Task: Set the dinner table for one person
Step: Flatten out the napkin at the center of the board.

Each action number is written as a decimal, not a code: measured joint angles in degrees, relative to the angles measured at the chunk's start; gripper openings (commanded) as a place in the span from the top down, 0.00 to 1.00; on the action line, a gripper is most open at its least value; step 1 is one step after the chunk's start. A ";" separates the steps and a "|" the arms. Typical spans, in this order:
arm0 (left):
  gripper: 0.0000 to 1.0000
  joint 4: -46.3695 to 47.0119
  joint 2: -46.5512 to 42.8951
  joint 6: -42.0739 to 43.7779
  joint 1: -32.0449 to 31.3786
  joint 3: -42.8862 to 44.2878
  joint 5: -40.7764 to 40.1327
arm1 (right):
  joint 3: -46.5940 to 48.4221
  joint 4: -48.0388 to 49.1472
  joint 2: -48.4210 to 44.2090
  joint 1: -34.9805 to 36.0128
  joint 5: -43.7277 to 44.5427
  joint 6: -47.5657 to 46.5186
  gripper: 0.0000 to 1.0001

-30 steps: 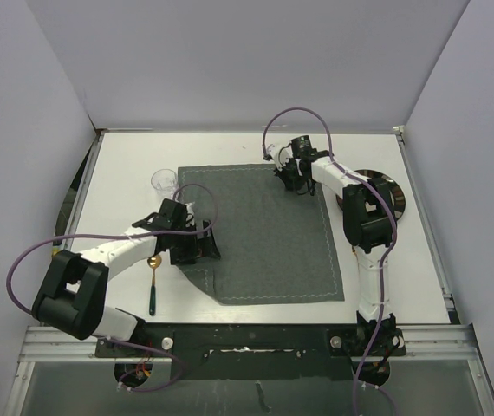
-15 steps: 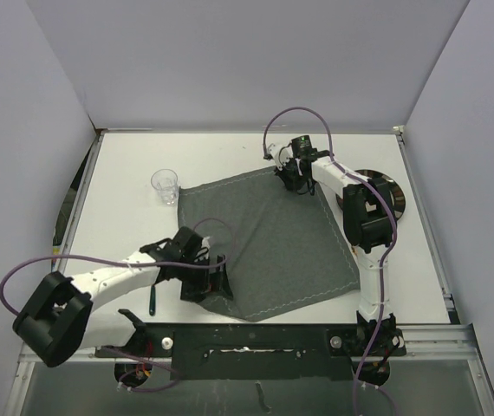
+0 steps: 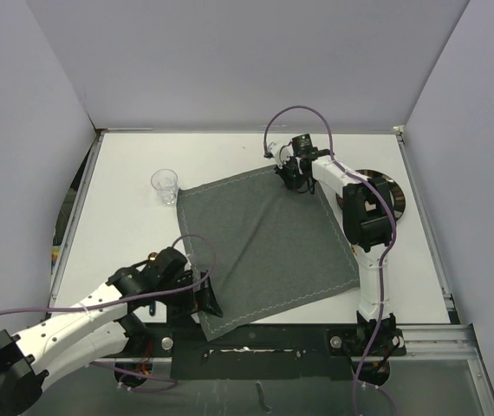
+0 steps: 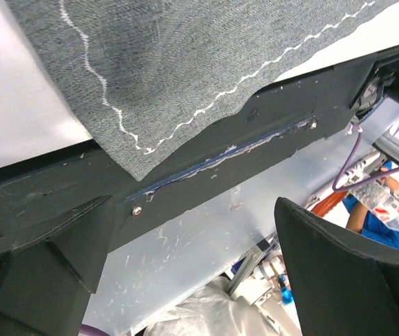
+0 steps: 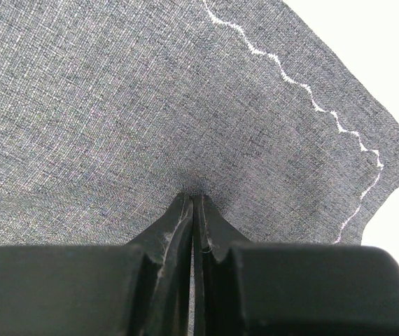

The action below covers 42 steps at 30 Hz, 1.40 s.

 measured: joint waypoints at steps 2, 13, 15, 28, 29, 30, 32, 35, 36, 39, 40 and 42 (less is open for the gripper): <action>0.02 -1.07 -0.50 -0.46 -0.07 0.52 -1.53 | 0.13 0.00 0.07 -0.04 -0.02 0.00 1.00; 0.02 -5.53 19.06 12.22 0.02 31.74 -16.96 | 0.39 -2.19 -0.63 1.22 3.06 0.20 0.80; 0.02 -5.09 22.88 15.39 0.20 37.59 -19.93 | 0.39 -4.92 -1.51 2.23 4.96 0.04 0.01; 1.00 3.65 39.39 23.98 1.55 40.02 -39.91 | -0.85 -10.29 -24.30 6.56 21.68 -2.99 0.48; 1.00 4.50 39.56 24.30 1.55 39.21 -41.29 | -0.63 -10.12 -26.12 5.22 21.64 -2.80 0.92; 0.89 5.18 39.54 24.55 1.64 38.56 -42.23 | 0.11 -10.56 -27.26 3.98 21.14 -3.13 1.00; 0.84 7.80 39.50 25.07 2.56 36.85 -43.85 | 5.18 -13.29 -27.06 1.20 20.52 -2.95 1.00; 0.89 10.47 39.67 25.14 6.80 35.28 -44.19 | 10.73 -14.14 -24.26 -1.77 20.83 -2.51 1.00; 0.89 11.19 40.06 25.11 8.90 35.23 -44.24 | 9.68 -13.64 -24.09 -2.03 20.83 -2.49 1.00; 0.89 14.21 43.10 25.57 14.19 35.69 -44.26 | 3.19 -12.81 -24.13 -1.44 20.68 -2.47 1.00; 0.89 14.88 44.96 25.92 15.32 36.33 -44.09 | 1.14 -12.92 -24.06 -1.03 20.46 -2.45 1.00; 0.89 15.78 49.00 26.75 16.15 38.01 -43.58 | -1.40 -13.42 -23.74 -0.37 19.96 -2.38 1.00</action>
